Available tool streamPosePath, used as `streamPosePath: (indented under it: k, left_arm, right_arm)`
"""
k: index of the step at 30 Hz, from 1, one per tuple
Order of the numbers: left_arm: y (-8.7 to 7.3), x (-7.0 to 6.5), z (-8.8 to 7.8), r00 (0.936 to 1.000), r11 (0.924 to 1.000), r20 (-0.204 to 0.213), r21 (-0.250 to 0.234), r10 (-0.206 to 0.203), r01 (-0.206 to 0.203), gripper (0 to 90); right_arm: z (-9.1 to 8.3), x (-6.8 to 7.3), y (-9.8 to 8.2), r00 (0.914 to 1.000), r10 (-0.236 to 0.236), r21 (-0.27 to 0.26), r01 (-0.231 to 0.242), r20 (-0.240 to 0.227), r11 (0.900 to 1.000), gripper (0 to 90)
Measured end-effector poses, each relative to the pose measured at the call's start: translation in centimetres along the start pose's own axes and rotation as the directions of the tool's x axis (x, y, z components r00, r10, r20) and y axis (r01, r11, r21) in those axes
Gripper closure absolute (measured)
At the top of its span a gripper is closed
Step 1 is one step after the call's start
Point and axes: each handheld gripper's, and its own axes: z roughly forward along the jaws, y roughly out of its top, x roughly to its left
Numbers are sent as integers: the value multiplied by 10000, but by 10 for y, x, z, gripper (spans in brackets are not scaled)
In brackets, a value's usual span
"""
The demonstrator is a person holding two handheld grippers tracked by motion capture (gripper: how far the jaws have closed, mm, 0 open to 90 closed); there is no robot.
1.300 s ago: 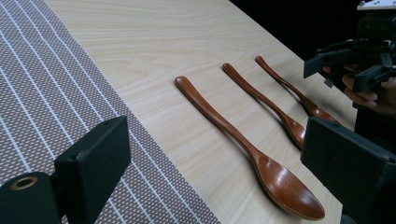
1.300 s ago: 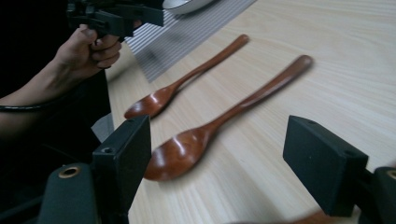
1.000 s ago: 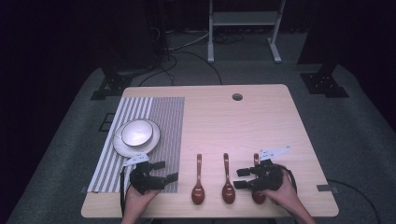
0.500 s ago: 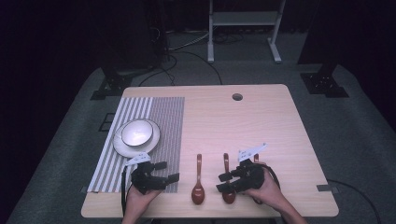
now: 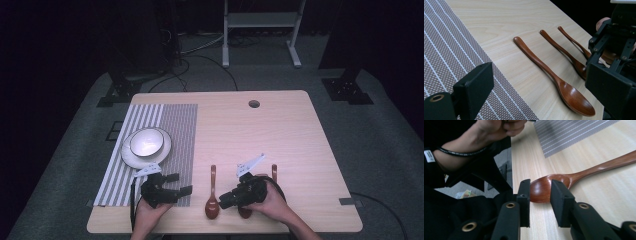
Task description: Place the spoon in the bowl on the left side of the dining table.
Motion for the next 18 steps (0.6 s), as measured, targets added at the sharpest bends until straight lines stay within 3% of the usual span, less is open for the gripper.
streamPosePath:
  k: [12,18]
  left_arm:
    - [0,-2,1,9999,10000,117,11,37,-38,73]
    - [1,-3,1,9998,10000,182,-57,69,-68,73]
  right_arm:
    - [29,1,6,9998,2,809,14,-200,9967,753]
    - [41,3,2,9998,-165,1309,156,60,9913,764]
